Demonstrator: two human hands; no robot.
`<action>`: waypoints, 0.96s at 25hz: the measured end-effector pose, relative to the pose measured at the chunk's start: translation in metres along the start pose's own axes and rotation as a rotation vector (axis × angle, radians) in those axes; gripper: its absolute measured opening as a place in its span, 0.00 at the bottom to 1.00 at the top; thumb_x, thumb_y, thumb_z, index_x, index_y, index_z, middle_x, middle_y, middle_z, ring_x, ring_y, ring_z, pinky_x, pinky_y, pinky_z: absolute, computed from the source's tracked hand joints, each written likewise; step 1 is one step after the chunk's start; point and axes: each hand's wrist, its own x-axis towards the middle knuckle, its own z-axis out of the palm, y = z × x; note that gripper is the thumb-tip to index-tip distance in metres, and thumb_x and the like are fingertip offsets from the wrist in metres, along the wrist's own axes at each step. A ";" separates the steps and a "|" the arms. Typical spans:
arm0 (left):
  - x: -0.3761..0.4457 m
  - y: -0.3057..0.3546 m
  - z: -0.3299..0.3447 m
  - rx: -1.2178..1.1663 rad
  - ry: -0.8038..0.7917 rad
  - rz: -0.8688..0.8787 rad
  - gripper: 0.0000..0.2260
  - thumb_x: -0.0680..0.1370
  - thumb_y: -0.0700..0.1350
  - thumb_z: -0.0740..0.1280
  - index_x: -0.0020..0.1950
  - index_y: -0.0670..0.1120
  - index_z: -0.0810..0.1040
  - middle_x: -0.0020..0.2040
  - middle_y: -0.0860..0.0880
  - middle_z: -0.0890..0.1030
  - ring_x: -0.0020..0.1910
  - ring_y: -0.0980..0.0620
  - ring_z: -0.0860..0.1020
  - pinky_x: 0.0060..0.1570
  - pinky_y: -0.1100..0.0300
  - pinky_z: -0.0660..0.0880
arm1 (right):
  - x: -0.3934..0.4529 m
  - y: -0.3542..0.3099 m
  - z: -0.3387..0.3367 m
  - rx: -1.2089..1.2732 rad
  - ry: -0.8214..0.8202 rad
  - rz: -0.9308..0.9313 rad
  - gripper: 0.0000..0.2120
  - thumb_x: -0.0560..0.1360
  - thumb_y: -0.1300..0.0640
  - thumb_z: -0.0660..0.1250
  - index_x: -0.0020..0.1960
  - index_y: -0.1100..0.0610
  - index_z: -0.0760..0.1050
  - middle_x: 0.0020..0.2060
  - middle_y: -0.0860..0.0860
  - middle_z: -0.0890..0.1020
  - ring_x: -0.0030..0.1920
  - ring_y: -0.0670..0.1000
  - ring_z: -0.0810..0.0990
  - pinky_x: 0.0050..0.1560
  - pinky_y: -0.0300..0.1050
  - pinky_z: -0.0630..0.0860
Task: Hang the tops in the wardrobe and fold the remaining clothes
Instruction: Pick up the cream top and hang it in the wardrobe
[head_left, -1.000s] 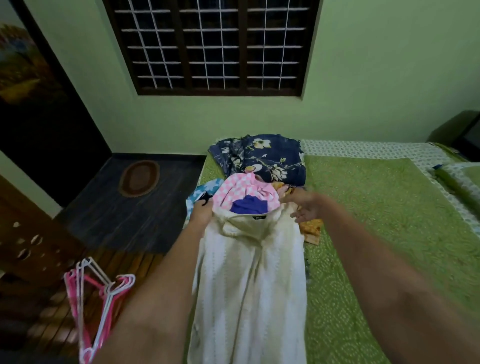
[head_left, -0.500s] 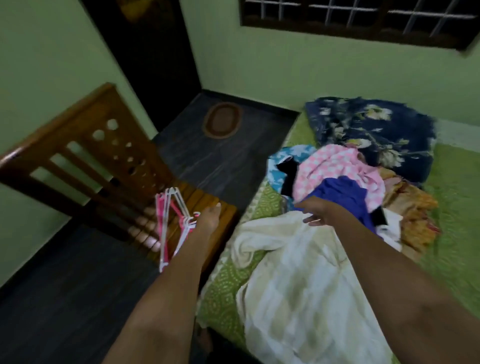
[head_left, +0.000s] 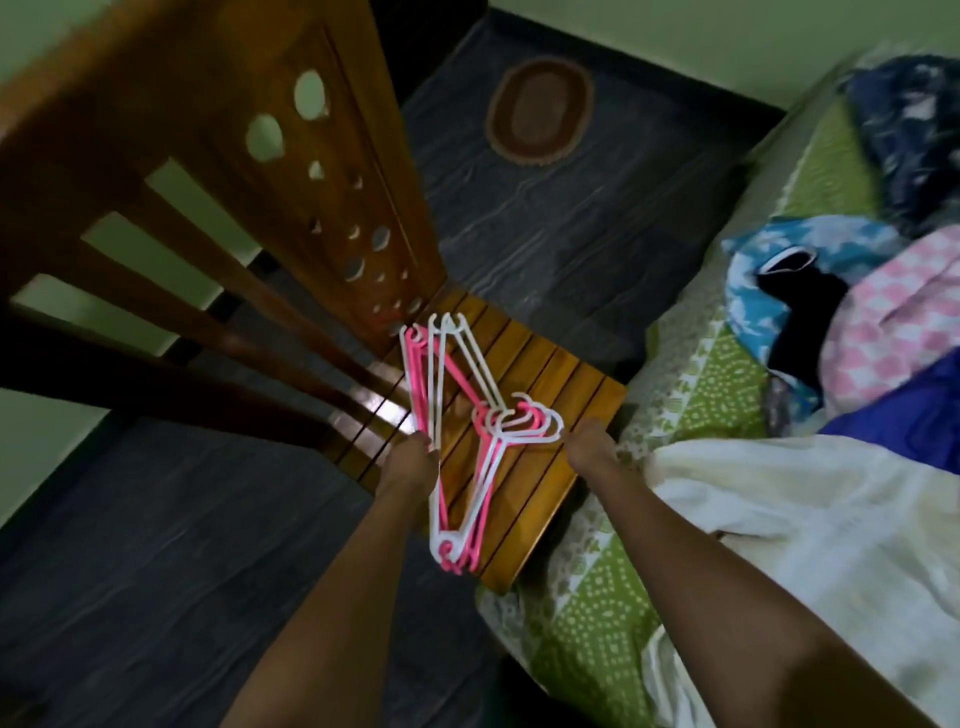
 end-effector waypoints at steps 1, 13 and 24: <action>0.019 -0.005 0.009 -0.032 -0.026 -0.009 0.12 0.79 0.46 0.60 0.58 0.42 0.75 0.54 0.42 0.79 0.53 0.43 0.78 0.53 0.54 0.76 | 0.014 0.000 0.010 0.040 0.022 0.042 0.16 0.80 0.58 0.59 0.63 0.67 0.71 0.60 0.63 0.76 0.61 0.62 0.74 0.56 0.47 0.71; 0.055 0.004 0.039 -0.022 0.006 -0.097 0.24 0.76 0.46 0.64 0.70 0.47 0.61 0.59 0.43 0.73 0.53 0.44 0.78 0.48 0.49 0.80 | 0.055 0.010 0.034 0.677 -0.148 0.162 0.12 0.79 0.61 0.64 0.61 0.63 0.72 0.52 0.60 0.81 0.45 0.55 0.83 0.37 0.41 0.79; -0.069 0.225 0.171 -0.633 -0.278 -0.053 0.24 0.83 0.50 0.57 0.31 0.37 0.71 0.20 0.46 0.74 0.16 0.53 0.72 0.17 0.66 0.69 | -0.039 0.181 -0.181 1.212 -0.080 -0.015 0.08 0.82 0.51 0.56 0.51 0.54 0.71 0.43 0.52 0.83 0.42 0.52 0.81 0.45 0.45 0.75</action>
